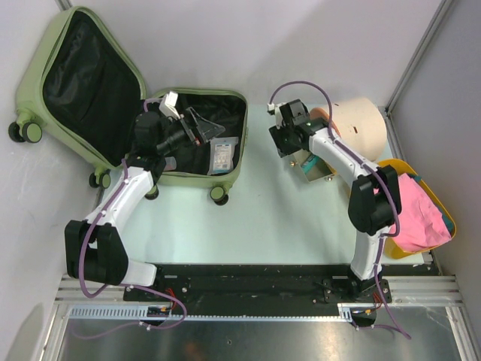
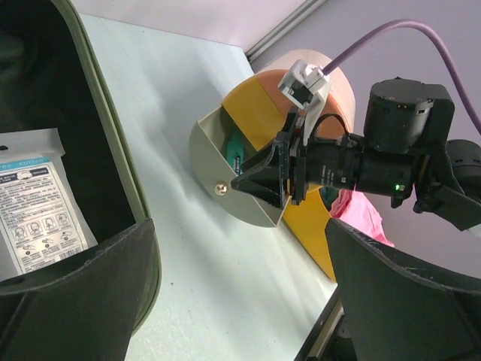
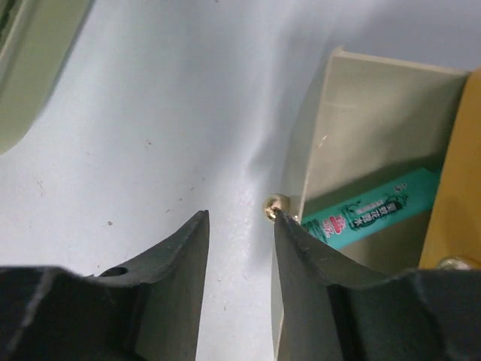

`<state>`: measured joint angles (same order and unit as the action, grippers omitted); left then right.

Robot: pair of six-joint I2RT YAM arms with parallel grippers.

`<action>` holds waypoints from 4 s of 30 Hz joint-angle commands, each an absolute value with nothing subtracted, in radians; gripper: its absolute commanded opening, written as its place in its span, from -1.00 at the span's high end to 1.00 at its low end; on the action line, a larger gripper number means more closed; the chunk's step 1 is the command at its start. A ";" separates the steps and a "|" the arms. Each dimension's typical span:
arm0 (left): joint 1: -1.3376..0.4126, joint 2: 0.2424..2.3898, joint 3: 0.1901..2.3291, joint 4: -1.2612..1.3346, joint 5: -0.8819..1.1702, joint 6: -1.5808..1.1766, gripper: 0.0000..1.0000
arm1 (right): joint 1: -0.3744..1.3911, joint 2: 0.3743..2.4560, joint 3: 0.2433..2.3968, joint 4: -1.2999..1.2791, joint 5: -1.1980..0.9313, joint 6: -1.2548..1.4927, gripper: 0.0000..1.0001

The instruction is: Open, take out, and arrange the luggage

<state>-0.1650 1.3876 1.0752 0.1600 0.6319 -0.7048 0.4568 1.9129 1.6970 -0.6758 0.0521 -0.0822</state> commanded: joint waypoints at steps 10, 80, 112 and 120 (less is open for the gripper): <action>-0.158 1.381 1.095 0.138 0.627 -0.655 -1.00 | 0.473 1.982 1.631 -0.612 0.210 -0.319 0.59; -0.155 1.387 1.120 0.140 0.876 -0.532 -1.00 | 0.387 1.822 1.503 -0.649 0.316 -1.689 -0.36; -0.153 1.404 1.126 0.150 0.851 -0.545 -0.99 | 0.423 1.798 1.508 -0.719 0.245 -1.683 0.02; -0.155 1.420 1.126 0.160 0.854 -0.561 -0.99 | 0.350 1.789 1.491 -0.695 0.267 -1.755 -0.19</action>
